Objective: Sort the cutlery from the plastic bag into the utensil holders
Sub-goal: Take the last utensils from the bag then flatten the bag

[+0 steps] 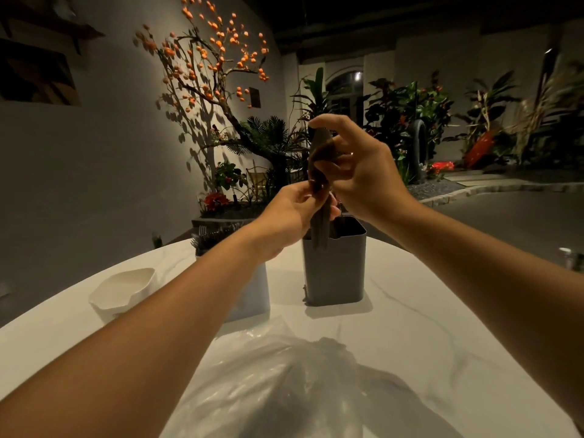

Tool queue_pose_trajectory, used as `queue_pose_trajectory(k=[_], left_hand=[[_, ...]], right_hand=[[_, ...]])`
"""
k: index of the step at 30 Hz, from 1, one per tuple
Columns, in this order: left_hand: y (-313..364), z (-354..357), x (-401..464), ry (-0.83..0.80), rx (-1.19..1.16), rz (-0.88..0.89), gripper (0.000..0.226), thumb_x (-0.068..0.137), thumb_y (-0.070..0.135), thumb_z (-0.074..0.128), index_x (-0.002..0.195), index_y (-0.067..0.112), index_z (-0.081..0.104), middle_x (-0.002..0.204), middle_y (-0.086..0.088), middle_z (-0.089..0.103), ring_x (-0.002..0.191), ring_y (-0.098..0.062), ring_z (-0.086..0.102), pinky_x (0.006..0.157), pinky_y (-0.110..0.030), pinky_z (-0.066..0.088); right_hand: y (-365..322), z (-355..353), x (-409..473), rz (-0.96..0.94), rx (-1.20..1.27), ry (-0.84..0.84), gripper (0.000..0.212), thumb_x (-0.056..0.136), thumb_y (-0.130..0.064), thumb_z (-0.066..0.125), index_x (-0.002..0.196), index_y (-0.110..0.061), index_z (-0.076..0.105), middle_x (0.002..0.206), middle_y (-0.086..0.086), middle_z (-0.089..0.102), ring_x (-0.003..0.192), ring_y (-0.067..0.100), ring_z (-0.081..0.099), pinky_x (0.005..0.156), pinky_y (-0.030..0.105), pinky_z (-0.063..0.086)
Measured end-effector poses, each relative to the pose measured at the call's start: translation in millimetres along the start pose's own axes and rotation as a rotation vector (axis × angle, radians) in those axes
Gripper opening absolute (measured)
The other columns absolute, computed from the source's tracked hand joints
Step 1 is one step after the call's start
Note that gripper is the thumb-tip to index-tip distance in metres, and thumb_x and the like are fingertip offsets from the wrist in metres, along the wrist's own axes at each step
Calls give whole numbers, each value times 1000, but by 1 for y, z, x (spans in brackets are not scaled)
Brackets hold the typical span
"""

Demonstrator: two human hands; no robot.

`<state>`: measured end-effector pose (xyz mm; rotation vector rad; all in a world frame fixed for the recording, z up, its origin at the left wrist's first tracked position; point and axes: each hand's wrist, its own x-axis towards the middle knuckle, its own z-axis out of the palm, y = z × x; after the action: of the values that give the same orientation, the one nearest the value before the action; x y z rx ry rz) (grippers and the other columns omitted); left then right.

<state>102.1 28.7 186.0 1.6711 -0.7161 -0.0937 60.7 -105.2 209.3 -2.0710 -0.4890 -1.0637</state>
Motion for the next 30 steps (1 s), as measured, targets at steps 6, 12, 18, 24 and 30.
queue_pose_trajectory(k=[6, 12, 18, 24, 30], left_hand=[[-7, 7, 45, 143, 116, 51, 12, 103, 14, 53, 100, 18, 64, 93, 11, 64, 89, -5, 63, 81, -20, 48], [-39, 2, 58, 245, 175, 40, 23, 109, 20, 38, 106, 25, 60, 107, 4, 65, 109, -14, 60, 104, -38, 48], [-56, -5, 61, 304, 78, -37, 35, 109, 29, 34, 94, 20, 65, 115, -13, 68, 113, -28, 62, 105, -48, 48], [-49, -8, 54, 330, -23, -78, 41, 111, 31, 28, 106, 6, 60, 119, -18, 66, 114, -30, 62, 103, -45, 50], [-27, -11, 23, 299, 44, -85, 46, 111, 33, 27, 106, 6, 64, 120, -19, 66, 113, -33, 63, 102, -48, 50]], right_hand=[[31, 7, 24, -126, -114, 77, 50, 92, 1, 64, 136, -18, 52, 103, 2, 66, 94, 14, 69, 81, 21, 59], [80, 24, 20, -6, -152, 29, 56, 88, 4, 68, 137, -20, 52, 108, -1, 66, 99, 13, 67, 84, 13, 54], [115, 47, -12, 165, -232, -238, 46, 93, 0, 62, 134, -20, 60, 121, 5, 68, 111, 19, 63, 97, 29, 53], [104, 40, -15, 284, -400, -412, 40, 99, -8, 46, 134, -19, 61, 126, 9, 66, 113, 26, 61, 95, 42, 53], [60, 27, -12, 209, -372, -290, 33, 96, -11, 50, 123, -18, 68, 121, 3, 64, 111, 21, 58, 96, 39, 50]])
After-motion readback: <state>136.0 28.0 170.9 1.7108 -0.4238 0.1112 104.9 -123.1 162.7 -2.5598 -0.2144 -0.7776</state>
